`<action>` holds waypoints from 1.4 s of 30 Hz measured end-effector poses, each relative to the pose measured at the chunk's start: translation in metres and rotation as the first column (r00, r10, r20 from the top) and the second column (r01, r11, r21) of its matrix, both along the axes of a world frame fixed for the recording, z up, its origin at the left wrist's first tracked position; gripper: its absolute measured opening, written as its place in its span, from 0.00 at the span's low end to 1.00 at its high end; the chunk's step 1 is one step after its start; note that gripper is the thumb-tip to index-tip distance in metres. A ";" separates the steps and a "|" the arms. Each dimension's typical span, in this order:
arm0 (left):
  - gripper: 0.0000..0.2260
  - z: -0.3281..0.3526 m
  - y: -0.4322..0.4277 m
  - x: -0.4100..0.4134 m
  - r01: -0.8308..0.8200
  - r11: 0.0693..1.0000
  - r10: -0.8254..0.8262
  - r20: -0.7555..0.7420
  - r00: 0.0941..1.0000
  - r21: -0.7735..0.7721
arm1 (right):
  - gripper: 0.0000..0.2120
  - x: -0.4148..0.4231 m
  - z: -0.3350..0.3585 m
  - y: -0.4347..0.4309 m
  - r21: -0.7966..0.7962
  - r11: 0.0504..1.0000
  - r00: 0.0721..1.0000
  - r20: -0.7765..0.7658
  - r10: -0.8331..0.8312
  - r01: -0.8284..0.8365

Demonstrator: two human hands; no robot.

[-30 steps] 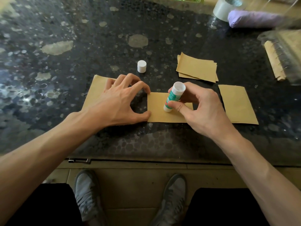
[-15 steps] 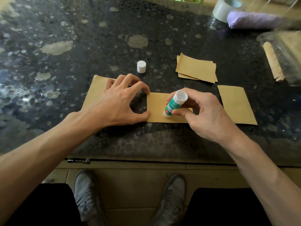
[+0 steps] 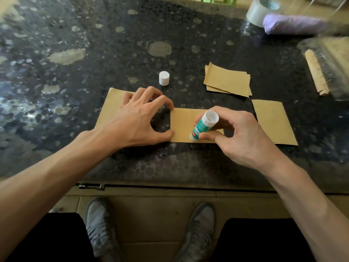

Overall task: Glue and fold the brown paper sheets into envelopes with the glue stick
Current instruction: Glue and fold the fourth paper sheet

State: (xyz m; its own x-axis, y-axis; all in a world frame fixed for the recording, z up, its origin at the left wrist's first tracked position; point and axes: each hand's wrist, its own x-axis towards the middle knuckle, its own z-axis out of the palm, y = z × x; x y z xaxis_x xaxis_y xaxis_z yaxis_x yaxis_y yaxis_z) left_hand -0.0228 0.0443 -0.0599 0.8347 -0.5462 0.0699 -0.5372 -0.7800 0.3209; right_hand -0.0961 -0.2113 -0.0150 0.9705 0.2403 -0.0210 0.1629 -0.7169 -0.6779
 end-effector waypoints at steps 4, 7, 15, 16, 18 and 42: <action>0.29 0.000 -0.001 -0.001 -0.003 1.000 0.003 0.000 1.000 -0.006 | 0.14 0.001 -0.002 -0.002 0.003 0.999 0.999 -0.005 0.050 -0.050; 0.29 0.001 0.000 -0.001 0.001 1.000 -0.001 -0.004 1.000 -0.006 | 0.15 0.001 -0.001 -0.002 0.014 0.997 0.997 -0.011 0.071 -0.071; 0.29 0.000 -0.001 -0.001 0.002 1.000 -0.002 0.001 1.000 -0.010 | 0.11 0.002 0.004 -0.014 0.373 0.927 0.997 -0.069 -0.026 0.050; 0.29 0.000 -0.001 -0.001 0.004 1.000 -0.004 -0.002 1.000 -0.008 | 0.13 0.003 0.005 -0.017 0.456 0.884 0.994 -0.080 -0.074 0.103; 0.30 0.001 0.000 0.000 0.008 1.000 -0.008 -0.008 1.000 -0.005 | 0.13 0.005 0.006 -0.021 0.513 0.844 0.987 -0.071 -0.144 0.160; 0.26 0.003 0.001 0.000 0.033 0.998 -0.033 -0.011 0.999 -0.048 | 0.12 0.010 -0.017 -0.011 0.151 0.982 0.988 0.086 -0.129 0.115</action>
